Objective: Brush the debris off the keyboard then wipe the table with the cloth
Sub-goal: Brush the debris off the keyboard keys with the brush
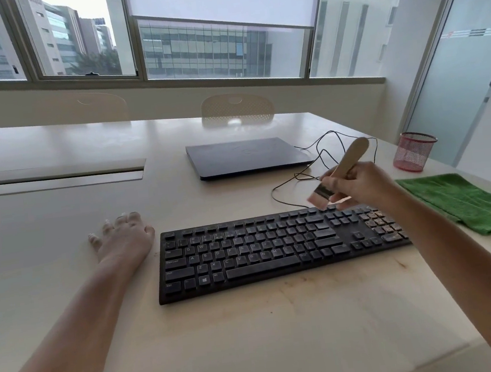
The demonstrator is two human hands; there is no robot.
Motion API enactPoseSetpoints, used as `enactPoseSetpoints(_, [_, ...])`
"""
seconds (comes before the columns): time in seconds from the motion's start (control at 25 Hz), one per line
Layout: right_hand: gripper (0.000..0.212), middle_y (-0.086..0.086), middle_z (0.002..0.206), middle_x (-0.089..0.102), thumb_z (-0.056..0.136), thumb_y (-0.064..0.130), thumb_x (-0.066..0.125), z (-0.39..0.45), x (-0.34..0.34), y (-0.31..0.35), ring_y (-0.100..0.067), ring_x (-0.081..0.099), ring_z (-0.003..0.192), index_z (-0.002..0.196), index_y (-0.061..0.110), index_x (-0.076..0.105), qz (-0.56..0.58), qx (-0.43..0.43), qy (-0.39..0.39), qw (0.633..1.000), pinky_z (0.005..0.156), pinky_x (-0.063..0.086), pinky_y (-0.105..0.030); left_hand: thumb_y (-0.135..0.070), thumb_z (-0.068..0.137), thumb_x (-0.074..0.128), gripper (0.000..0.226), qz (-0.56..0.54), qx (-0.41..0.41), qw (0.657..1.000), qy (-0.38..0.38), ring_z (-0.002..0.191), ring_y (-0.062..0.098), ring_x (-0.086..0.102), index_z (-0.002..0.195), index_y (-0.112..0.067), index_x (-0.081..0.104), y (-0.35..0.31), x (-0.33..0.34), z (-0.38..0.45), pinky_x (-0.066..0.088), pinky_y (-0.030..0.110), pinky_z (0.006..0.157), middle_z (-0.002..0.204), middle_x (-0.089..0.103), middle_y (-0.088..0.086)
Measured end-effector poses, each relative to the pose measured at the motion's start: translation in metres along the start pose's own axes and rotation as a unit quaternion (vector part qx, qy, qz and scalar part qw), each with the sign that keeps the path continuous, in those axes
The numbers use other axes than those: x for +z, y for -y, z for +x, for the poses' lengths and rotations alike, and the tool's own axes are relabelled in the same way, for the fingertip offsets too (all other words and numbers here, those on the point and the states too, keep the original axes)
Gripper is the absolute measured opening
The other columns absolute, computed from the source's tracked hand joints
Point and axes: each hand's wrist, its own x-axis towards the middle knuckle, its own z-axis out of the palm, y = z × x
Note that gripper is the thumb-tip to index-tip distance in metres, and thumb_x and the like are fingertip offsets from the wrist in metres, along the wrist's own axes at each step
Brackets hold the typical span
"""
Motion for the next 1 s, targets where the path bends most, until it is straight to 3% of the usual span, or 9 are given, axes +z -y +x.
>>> enactPoseSetpoints(0.12, [0.005,-0.008,0.076,0.071,0.082,0.018,0.070,-0.007,0.013,-0.002,-0.012,0.067,0.060,0.080,0.015,0.066,-0.028,0.014,0.057,0.998,0.061,0.058,-0.030,-0.031,0.097,0.030,0.044,0.002,0.000,1.000,0.001,0.139,0.034,0.021,0.135,-0.011,0.037,0.000,-0.001,-0.001,0.013,0.058,0.112,0.150,0.029,0.011])
enactPoseSetpoints(0.36, [0.012,-0.001,0.074,0.069,0.081,0.024,0.065,0.006,-0.025,-0.006,-0.012,0.063,0.066,0.079,0.013,0.065,-0.293,0.067,-0.026,0.953,0.057,0.045,-0.024,-0.031,0.096,0.030,0.044,-0.003,-0.002,1.000,0.005,0.140,0.034,0.020,0.135,-0.011,0.037,-0.001,-0.001,0.000,0.012,0.058,0.111,0.151,0.028,0.011])
enactPoseSetpoints(0.44, [0.007,0.004,0.068,0.069,0.082,0.022,0.065,0.006,-0.015,0.001,-0.004,0.062,0.059,0.077,0.018,0.065,-0.221,0.038,-0.005,0.975,0.057,0.046,-0.020,-0.031,0.097,0.030,0.044,0.001,-0.002,1.000,0.002,0.140,0.034,0.019,0.135,-0.011,0.037,-0.001,0.000,0.000,0.012,0.058,0.112,0.151,0.028,0.011])
enactPoseSetpoints(0.52, [0.008,0.001,0.067,0.070,0.082,0.019,0.069,0.002,-0.002,0.003,-0.012,0.066,0.065,0.074,0.019,0.067,-0.111,0.031,0.056,0.992,0.070,0.055,-0.029,-0.031,0.097,0.030,0.044,-0.001,-0.002,1.000,0.001,0.141,0.034,0.019,0.135,-0.011,0.037,-0.001,-0.001,0.000,0.012,0.058,0.112,0.151,0.027,0.011])
enactPoseSetpoints(0.6, [0.006,-0.002,0.066,0.070,0.081,0.019,0.069,0.006,-0.006,-0.007,-0.019,0.068,0.070,0.076,0.015,0.069,-0.116,0.063,0.068,0.989,0.077,0.056,-0.037,-0.031,0.097,0.030,0.044,-0.001,-0.002,1.000,0.003,0.141,0.034,0.019,0.136,-0.011,0.037,-0.001,-0.001,0.000,0.012,0.058,0.112,0.151,0.027,0.011])
enactPoseSetpoints(0.72, [0.016,0.000,0.065,0.068,0.083,0.024,0.066,0.016,-0.028,-0.016,-0.012,0.064,0.063,0.089,0.010,0.069,-0.281,0.088,-0.010,0.956,0.060,0.049,-0.026,-0.031,0.097,0.030,0.045,-0.001,-0.003,1.000,0.004,0.141,0.034,0.019,0.136,-0.011,0.036,-0.001,-0.001,0.000,0.012,0.058,0.112,0.151,0.027,0.010])
enactPoseSetpoints(0.76, [0.018,0.000,0.064,0.066,0.084,0.026,0.066,0.017,-0.031,-0.016,-0.008,0.063,0.057,0.091,0.009,0.067,-0.273,0.082,-0.046,0.958,0.053,0.046,-0.022,-0.031,0.097,0.029,0.045,-0.001,-0.002,1.000,0.004,0.141,0.034,0.019,0.137,-0.011,0.035,-0.002,0.000,0.000,0.011,0.058,0.112,0.151,0.027,0.010])
enactPoseSetpoints(0.88, [0.020,-0.009,0.072,0.067,0.088,0.022,0.063,0.018,-0.013,-0.005,-0.001,0.060,0.040,0.102,0.006,0.064,-0.079,0.055,-0.078,0.992,0.039,0.046,-0.013,-0.031,0.097,0.030,0.044,-0.002,-0.002,1.000,0.000,0.141,0.034,0.019,0.136,-0.011,0.036,-0.002,0.000,-0.001,0.012,0.058,0.112,0.151,0.028,0.011])
enactPoseSetpoints(1.0, [0.028,-0.015,0.089,0.067,0.091,0.019,0.060,0.020,0.009,0.000,-0.004,0.063,0.044,0.114,0.003,0.060,-0.024,0.051,-0.044,0.997,0.042,0.050,-0.015,-0.031,0.096,0.030,0.044,-0.005,-0.001,1.000,-0.003,0.141,0.033,0.019,0.135,-0.011,0.037,0.000,-0.001,-0.001,0.012,0.057,0.112,0.151,0.029,0.010])
